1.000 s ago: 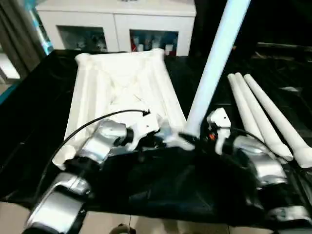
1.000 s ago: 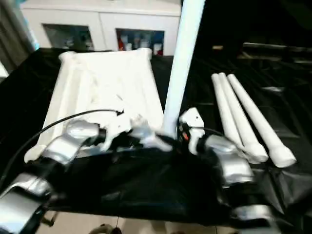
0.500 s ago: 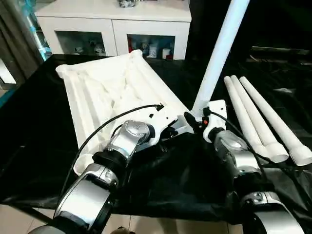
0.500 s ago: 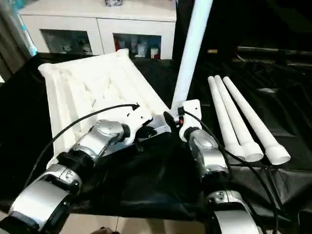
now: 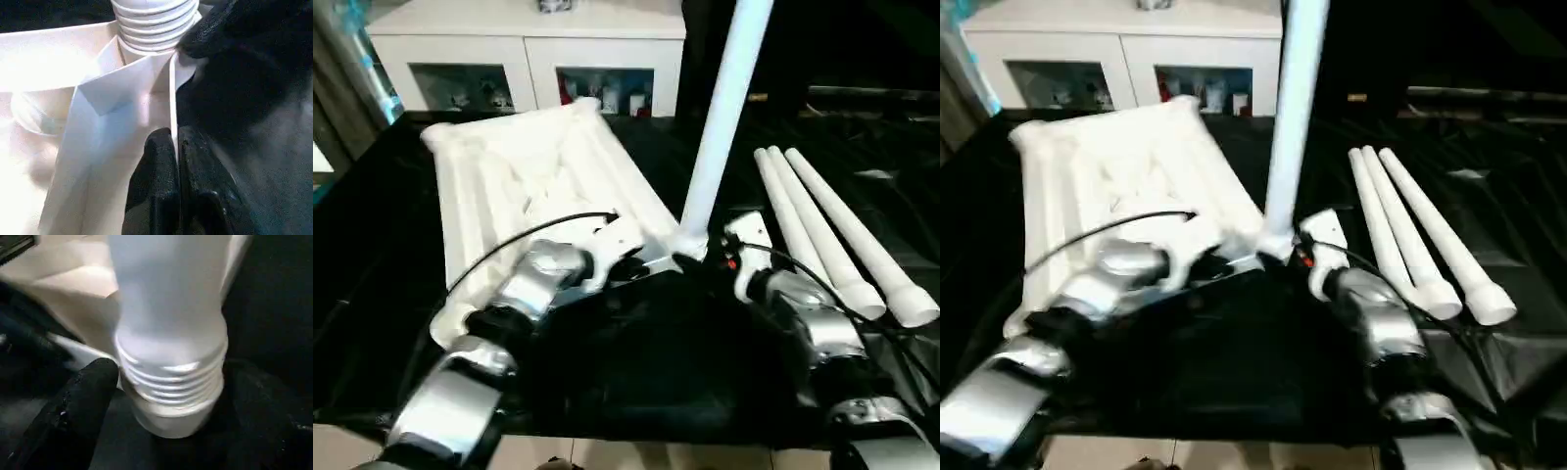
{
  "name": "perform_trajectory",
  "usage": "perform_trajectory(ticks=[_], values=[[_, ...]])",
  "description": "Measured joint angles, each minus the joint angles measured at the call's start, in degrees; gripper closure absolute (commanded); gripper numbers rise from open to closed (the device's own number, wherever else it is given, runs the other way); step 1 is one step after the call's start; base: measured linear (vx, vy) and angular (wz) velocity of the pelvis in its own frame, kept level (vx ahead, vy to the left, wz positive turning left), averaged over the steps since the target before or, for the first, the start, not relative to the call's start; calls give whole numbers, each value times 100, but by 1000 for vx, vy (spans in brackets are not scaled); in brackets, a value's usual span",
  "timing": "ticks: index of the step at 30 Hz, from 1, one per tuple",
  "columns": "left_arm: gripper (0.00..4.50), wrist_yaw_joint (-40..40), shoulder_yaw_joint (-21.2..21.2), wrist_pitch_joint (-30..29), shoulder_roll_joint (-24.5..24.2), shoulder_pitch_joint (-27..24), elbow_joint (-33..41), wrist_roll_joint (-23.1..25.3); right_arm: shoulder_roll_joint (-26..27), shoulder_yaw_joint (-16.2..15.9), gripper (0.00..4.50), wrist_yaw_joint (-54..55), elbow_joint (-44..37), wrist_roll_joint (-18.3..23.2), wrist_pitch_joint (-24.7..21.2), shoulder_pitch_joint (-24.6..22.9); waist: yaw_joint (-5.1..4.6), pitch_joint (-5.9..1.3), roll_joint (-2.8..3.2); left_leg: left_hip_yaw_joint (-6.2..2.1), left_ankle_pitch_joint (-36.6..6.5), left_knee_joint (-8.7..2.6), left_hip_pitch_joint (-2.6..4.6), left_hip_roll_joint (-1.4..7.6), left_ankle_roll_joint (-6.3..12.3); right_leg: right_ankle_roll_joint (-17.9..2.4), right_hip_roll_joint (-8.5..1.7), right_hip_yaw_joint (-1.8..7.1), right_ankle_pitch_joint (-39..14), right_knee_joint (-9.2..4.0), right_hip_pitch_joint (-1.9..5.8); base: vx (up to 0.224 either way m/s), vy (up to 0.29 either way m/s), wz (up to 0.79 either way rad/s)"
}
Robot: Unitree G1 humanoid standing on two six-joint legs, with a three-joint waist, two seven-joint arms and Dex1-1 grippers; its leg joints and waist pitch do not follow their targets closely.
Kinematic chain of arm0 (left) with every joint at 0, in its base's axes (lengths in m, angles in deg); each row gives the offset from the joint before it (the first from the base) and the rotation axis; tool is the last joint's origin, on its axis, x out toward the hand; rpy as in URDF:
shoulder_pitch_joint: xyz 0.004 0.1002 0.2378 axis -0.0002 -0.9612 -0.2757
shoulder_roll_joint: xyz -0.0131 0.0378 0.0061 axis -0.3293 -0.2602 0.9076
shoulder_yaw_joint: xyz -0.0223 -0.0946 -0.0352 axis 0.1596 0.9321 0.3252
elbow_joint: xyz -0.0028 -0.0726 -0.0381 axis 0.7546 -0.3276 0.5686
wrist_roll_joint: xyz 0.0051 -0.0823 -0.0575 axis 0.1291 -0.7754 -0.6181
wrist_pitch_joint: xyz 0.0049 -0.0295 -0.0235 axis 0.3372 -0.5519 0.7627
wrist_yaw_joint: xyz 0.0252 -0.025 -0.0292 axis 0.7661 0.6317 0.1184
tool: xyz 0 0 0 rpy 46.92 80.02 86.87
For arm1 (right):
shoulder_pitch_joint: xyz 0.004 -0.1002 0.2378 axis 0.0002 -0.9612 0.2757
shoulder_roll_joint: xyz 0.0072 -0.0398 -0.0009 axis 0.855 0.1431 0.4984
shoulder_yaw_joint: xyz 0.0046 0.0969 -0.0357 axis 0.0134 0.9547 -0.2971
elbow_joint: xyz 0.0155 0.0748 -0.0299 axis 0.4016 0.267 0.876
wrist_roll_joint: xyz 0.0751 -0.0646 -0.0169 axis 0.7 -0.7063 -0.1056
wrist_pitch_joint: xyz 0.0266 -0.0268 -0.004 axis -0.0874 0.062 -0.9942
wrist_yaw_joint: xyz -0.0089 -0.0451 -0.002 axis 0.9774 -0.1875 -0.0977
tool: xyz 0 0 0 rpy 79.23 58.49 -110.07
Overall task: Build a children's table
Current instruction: Rotate leg to tighten
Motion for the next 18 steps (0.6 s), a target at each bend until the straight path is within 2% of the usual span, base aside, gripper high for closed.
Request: perform_trajectory(ticks=[3, 6, 14, 15, 18], values=[[450, -626, -88, 71, -226, -158, 335, -162, -303, -188, 62, -666, -389, 105, -181, -164, 105, -5, 7, 2, 12, 16, -64, 4, 26, 0, -1, -3, 0, 21, -66, 0, 0, 0], [450, -1019, -120, 77, -304, -270, 526, -199, -551, -417, 62, -1118, -669, 92, -258, -235, 168, -5, 12, 1, 12, 27, -72, 8, 26, 0, -1, -10, 0, 26, -70, 0, 0, 0], [450, -1143, -137, 98, -349, -289, 543, -226, -592, -451, 62, -1284, -689, 102, -273, -236, 166, -5, 11, 4, 3, 41, -72, 8, 6, -7, -5, -6, 9, 30, -66, 0, 0, 0], [450, -1154, -136, 98, -354, -292, 550, -229, -592, -451, 88, -1290, -699, 112, -288, -236, 165, -5, 11, 4, 2, 41, -72, 8, 6, -6, -5, -7, 9, 30, -67, 0, 0, 0], [450, -1176, -113, 98, -374, -300, 554, -235, -592, -449, 95, -1293, -714, 205, -292, -255, 167, -5, 11, 3, 4, 40, -72, 9, 8, -6, -5, -9, 9, 31, -68, 0, 0, 0]])
